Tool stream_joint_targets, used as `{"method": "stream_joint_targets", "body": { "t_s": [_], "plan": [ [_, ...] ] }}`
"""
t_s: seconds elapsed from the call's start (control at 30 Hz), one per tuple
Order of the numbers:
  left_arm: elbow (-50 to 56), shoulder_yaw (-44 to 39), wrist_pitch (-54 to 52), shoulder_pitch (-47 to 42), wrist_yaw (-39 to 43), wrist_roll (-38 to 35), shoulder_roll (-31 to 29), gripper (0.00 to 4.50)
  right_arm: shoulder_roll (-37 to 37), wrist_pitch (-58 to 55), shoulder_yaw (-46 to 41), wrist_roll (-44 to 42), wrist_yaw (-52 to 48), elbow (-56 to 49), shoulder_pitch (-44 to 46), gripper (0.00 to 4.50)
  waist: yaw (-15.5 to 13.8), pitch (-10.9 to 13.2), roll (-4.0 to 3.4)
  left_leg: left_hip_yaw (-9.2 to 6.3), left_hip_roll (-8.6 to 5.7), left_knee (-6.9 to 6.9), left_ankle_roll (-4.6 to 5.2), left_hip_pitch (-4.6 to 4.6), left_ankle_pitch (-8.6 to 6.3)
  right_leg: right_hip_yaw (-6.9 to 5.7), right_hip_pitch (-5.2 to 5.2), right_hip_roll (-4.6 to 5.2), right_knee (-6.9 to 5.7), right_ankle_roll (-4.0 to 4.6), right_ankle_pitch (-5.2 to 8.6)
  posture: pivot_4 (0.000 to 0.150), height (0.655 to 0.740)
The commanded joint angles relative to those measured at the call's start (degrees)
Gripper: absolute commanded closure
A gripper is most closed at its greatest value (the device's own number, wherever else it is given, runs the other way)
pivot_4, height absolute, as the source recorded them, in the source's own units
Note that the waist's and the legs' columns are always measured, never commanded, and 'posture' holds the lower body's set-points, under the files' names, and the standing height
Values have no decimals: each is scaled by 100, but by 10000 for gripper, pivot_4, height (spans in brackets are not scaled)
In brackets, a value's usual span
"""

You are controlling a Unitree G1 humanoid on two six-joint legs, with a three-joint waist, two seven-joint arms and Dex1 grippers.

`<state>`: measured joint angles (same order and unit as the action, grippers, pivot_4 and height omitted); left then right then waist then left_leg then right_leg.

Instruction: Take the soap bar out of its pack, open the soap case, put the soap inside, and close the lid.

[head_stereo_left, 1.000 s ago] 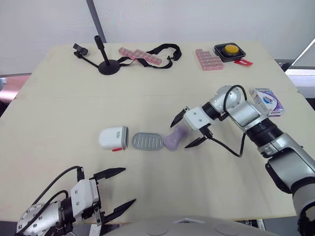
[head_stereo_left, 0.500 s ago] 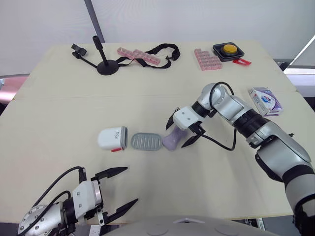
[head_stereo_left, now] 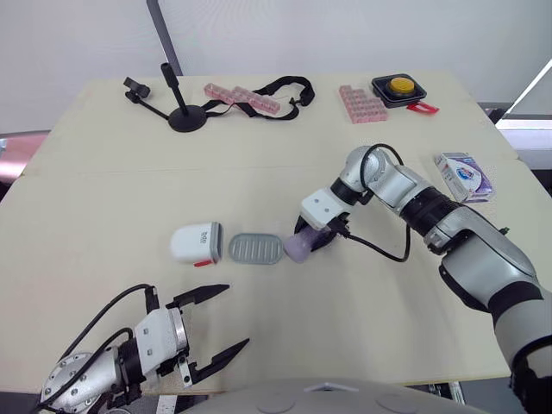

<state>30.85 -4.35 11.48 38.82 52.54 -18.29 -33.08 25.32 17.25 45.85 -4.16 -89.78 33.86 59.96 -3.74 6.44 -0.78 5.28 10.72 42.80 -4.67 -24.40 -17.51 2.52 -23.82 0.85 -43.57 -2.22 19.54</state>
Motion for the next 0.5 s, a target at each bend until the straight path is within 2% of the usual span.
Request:
{"method": "stream_joint_targets", "body": {
  "t_s": [0.03, 0.27, 0.5],
  "plan": [
    [304, 15, -92, 18, -95, -4, -81, 0, 237, -35, -29, -140, -272, -308, 21, 27227, -17, 0, -1, 0, -1, 0, 0, -1, 0, -1, 0, 0, -1, 0, 0, 1500, 7096],
    [424, 20, -321, -88, -202, -46, -162, 0, 726, -810, -374, -450, -272, -1223, -274, 27227, -43, 1, -1, 0, -8, -1, -5, -1, 2, 3, -1, -4, 0, 0, 0, 1500, 7096],
    [355, -68, -531, -338, -251, -235, -207, 0, 964, -3132, -1143, -571, 247, -2703, -437, 27227, -79, 0, 0, 0, -8, -2, -11, 4, 6, 7, 3, -9, 0, -2, -1, 1500, 7096]
  ]
}}
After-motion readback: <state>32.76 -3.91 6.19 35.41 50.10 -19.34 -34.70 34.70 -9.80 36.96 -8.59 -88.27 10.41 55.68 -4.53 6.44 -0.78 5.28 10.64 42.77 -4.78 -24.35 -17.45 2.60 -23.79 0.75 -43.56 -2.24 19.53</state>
